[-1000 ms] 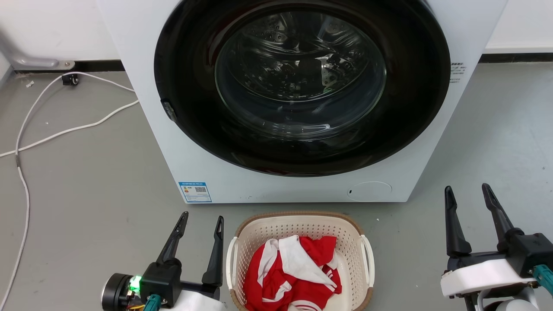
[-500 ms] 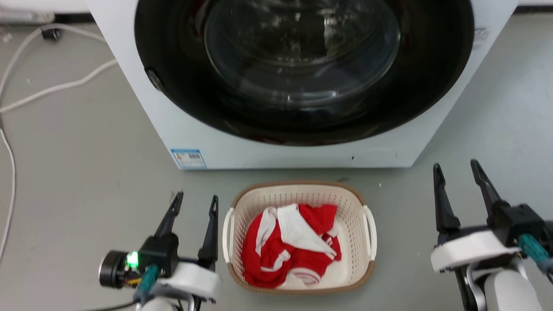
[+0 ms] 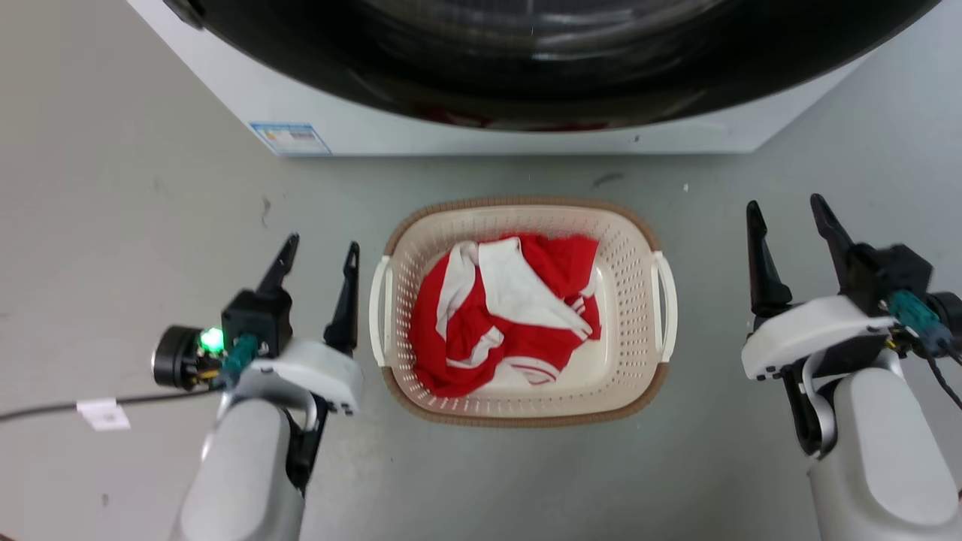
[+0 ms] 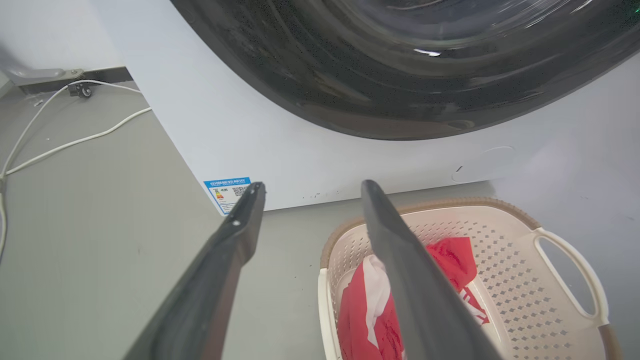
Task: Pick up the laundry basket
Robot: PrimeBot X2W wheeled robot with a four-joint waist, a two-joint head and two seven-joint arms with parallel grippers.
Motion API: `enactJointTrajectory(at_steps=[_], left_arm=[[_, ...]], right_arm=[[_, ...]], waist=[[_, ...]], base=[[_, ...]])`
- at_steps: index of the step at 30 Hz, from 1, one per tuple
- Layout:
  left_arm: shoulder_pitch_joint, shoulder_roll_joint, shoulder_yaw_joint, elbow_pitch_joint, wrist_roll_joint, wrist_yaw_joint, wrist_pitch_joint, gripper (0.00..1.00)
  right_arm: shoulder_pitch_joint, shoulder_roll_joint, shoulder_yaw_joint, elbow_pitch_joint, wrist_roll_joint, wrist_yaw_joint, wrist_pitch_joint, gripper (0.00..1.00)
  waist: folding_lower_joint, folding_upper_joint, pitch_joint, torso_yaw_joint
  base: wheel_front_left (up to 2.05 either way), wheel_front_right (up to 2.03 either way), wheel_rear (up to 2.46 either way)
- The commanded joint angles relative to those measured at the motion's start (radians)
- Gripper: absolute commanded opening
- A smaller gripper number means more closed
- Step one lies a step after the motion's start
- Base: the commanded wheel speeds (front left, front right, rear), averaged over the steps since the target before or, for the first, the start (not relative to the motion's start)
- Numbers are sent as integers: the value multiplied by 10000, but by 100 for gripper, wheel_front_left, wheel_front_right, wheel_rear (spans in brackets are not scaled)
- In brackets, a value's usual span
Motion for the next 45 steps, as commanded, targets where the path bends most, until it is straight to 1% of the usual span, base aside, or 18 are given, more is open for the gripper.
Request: enactJointTrajectory(at_steps=[1,5,11,16,19,24,27,33,36,37,45], left_arm=[[-481,125,46,323,-28,-21,-26,100],[-1285,264,-93,1469,-4,-139,-26,100],[-2466,447,-549,3349,-92,-305,-26,100],[-3447,465,-842,4943,-448,-349,-28,100],[-3909,394,-1282,5817,-611,-357,14,100],[-4597,362,-2191,6775,-1164,-362,119,100],[-4927,388,-2683,7164,-1538,-363,296,100],[-5428,513,-3584,7655,-2212,-364,790,100],[-5621,592,-4027,7712,-2579,-365,1047,100],[-5621,592,-4027,7712,-2579,-365,1047,100],[-5910,836,-5253,7452,-3737,-365,1824,100]], right_arm=[[-362,-7,18,351,-104,-3,96,100],[-1097,-6,19,1492,-20,-3,309,100],[-2102,-16,513,3325,349,-4,896,100],[-2847,-6,563,4519,178,-4,1143,100],[-3303,-13,475,5150,144,-4,1231,100],[-3989,-7,447,6202,295,-4,1402,100],[-4355,-6,520,6791,423,-4,1511,100],[-4981,-6,1142,7783,1106,-3,1875,100],[-5237,-9,1278,8199,1229,-3,2070,100],[-5237,-9,1278,8199,1229,-3,2070,100],[-5762,-6,1417,8933,1108,-3,2377,100]], waist=[[-2,0,836,-37],[-2,0,1421,-45],[-2,0,2113,6],[-2,0,2556,41],[-2,0,2796,48],[-2,0,3069,55],[-2,0,3205,59],[-2,0,3425,82],[-2,0,3515,82],[-2,0,3515,82],[-2,0,3718,139]], base=[[0,0,0],[0,0,0],[0,0,0],[0,0,0],[0,0,0],[0,0,0],[0,0,0],[0,0,0],[0,0,0],[0,0,0],[0,0,0]])
